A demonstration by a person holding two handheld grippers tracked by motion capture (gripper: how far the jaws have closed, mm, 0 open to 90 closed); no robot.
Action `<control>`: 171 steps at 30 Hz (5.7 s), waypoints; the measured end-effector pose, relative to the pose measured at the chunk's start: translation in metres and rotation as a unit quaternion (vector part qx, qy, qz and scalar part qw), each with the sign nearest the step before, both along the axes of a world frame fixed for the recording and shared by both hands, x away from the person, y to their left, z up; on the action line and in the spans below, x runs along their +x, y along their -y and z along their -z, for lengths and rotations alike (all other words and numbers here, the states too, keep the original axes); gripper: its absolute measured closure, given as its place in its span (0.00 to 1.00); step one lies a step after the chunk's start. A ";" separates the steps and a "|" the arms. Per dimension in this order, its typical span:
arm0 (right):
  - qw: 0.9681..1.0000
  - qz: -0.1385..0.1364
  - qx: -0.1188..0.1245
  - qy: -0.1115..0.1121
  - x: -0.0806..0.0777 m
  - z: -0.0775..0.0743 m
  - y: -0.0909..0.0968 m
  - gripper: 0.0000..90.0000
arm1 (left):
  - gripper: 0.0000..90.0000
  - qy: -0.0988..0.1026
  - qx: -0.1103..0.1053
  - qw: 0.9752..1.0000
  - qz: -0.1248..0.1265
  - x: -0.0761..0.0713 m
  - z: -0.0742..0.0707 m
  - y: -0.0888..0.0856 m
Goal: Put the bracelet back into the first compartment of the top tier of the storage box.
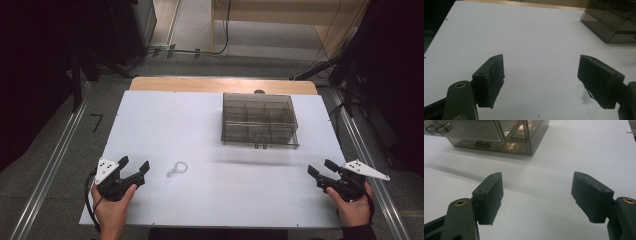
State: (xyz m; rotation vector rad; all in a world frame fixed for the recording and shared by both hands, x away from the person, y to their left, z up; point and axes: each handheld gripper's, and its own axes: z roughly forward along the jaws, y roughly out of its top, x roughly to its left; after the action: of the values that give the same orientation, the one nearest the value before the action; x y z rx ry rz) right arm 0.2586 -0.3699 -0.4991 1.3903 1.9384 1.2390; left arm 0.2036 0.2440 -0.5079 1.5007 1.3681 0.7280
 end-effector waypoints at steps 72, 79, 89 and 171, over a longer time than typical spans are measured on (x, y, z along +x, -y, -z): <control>1.000 -0.008 -0.008 -0.004 0.001 0.002 -0.002 0.26 | 0.43 -0.053 0.070 0.989 0.116 0.020 0.013 0.049; 1.000 -0.008 -0.009 -0.003 0.001 0.002 -0.002 0.26 | 0.49 -0.056 0.079 0.988 0.121 0.021 0.014 0.052; 1.000 -0.008 -0.009 -0.004 0.002 0.002 -0.002 0.26 | 0.62 -0.064 0.087 0.985 0.135 0.022 0.016 0.056; 1.000 -0.010 -0.013 -0.017 0.004 0.005 -0.004 0.23 | 0.96 0.006 -0.022 0.981 0.193 0.022 -0.030 0.077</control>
State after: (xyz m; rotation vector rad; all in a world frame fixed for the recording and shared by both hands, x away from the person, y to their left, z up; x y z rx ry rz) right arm 0.2626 -0.3663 -0.5046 1.3910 1.9879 1.2017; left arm 0.2257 0.1674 -0.4783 1.6594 1.0320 0.4564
